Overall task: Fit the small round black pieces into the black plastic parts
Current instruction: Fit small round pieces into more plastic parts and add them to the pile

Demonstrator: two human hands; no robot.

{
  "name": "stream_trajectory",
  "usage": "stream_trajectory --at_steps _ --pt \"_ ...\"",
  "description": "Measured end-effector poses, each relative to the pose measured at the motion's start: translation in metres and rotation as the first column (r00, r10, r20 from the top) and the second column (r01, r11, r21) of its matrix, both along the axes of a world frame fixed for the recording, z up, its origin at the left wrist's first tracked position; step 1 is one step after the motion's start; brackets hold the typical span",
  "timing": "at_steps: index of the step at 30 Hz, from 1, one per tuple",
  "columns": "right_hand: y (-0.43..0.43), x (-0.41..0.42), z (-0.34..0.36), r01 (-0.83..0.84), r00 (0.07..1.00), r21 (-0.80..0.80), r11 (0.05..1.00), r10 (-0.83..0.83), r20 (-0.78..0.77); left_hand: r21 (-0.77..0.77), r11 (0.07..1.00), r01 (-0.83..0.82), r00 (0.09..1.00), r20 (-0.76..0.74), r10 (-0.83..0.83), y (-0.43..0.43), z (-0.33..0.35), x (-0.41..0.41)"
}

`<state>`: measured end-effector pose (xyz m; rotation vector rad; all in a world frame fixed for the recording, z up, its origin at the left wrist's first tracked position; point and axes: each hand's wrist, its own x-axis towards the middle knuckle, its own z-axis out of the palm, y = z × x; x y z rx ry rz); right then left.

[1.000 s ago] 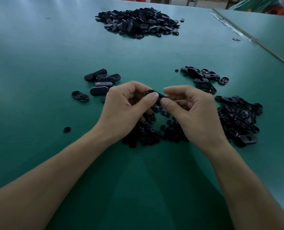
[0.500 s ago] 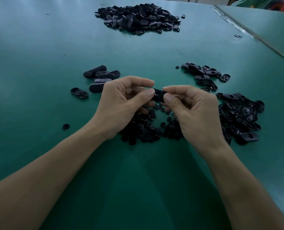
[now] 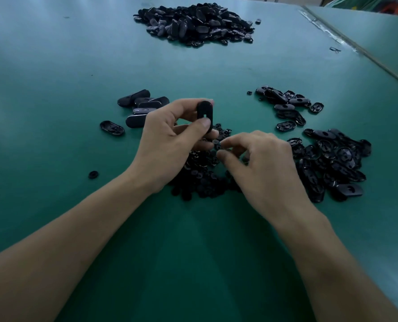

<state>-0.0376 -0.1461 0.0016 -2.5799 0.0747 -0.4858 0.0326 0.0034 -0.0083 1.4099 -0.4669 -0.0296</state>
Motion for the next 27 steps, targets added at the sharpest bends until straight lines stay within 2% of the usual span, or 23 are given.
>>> stream_trajectory --at_steps 3,10,16,21,27 --pt "0.0021 0.0008 -0.0007 -0.022 0.997 -0.111 0.994 0.013 -0.078 0.007 1.000 -0.002 1.000 -0.011 0.002 0.0001 0.0000 0.0017" --pt "0.0039 0.0021 -0.0018 -0.042 0.994 -0.052 0.998 0.037 -0.104 0.040 0.998 -0.041 0.999 0.016 0.041 0.0006 -0.0016 0.0040" --pt "0.0040 0.0011 -0.0026 -0.081 0.996 0.116 0.990 0.083 -0.016 0.038 0.996 -0.087 0.996 0.033 0.086 0.0004 -0.0025 0.0050" --pt "0.0044 -0.0004 0.0031 -0.109 0.977 0.260 0.960 0.056 0.204 0.073 0.994 -0.080 0.996 0.043 0.077 0.0001 -0.0039 0.0040" --pt "0.0032 -0.0009 0.0030 -0.111 0.969 0.364 0.925 0.020 0.245 0.130 0.988 -0.089 0.993 0.095 0.076 0.0019 -0.0050 0.0025"
